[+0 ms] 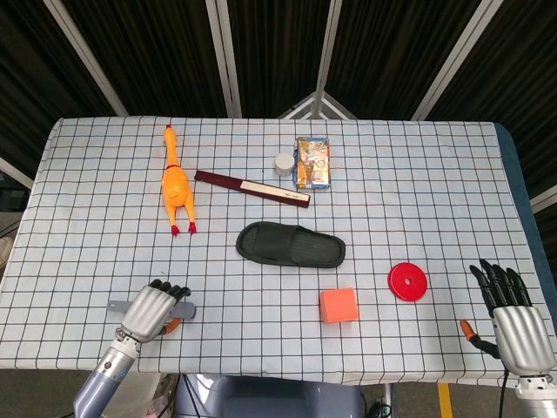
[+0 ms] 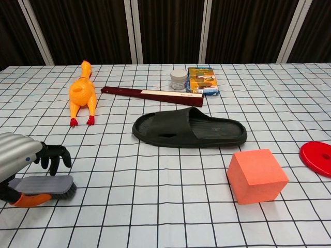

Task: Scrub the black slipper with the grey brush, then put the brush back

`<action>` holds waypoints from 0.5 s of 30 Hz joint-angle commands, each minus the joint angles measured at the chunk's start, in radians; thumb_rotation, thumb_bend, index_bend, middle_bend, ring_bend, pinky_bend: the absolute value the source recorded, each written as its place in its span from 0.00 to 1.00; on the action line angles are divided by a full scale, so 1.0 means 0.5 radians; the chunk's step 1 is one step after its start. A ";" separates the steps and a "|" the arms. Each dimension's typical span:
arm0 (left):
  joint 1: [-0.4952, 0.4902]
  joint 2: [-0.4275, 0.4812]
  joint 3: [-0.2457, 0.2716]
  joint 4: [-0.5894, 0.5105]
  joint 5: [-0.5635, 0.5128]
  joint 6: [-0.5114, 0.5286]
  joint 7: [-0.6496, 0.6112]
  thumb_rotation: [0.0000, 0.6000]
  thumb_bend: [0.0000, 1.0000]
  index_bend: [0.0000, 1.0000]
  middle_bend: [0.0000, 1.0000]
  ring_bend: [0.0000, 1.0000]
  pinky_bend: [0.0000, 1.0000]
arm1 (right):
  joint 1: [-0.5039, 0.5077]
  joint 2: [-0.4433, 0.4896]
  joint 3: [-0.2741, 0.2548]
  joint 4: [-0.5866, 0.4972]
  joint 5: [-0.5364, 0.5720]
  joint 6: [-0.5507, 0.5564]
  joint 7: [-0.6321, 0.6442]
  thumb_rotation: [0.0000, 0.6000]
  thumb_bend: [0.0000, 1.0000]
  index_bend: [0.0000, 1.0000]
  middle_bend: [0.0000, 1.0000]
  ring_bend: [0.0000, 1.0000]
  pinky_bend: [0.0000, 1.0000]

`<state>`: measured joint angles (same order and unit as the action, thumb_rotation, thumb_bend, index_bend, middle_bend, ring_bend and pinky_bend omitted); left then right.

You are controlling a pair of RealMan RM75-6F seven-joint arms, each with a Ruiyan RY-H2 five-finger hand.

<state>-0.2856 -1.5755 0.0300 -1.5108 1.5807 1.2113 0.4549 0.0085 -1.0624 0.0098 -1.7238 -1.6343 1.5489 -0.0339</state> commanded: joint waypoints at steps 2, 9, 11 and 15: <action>-0.009 0.000 -0.006 0.002 -0.020 -0.012 -0.005 1.00 0.36 0.36 0.50 0.44 0.41 | -0.001 0.001 0.001 -0.002 0.002 0.005 0.001 1.00 0.34 0.00 0.00 0.00 0.00; -0.023 -0.012 -0.013 0.024 -0.055 -0.033 -0.042 1.00 0.44 0.40 0.54 0.48 0.46 | 0.000 0.003 -0.002 -0.002 0.005 0.000 -0.002 1.00 0.34 0.00 0.00 0.00 0.00; -0.024 -0.024 -0.020 0.038 -0.058 -0.021 -0.070 1.00 0.48 0.43 0.57 0.51 0.49 | 0.000 0.005 -0.003 -0.004 0.006 0.000 -0.001 1.00 0.34 0.00 0.00 0.00 0.00; -0.028 -0.040 -0.027 0.073 -0.044 0.008 -0.113 1.00 0.53 0.46 0.60 0.54 0.52 | 0.000 0.007 -0.006 -0.005 0.002 0.000 0.001 1.00 0.34 0.00 0.00 0.00 0.00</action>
<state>-0.2985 -1.5929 0.0183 -1.4791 1.5562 1.2109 0.4026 0.0083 -1.0590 0.0067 -1.7263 -1.6330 1.5491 -0.0332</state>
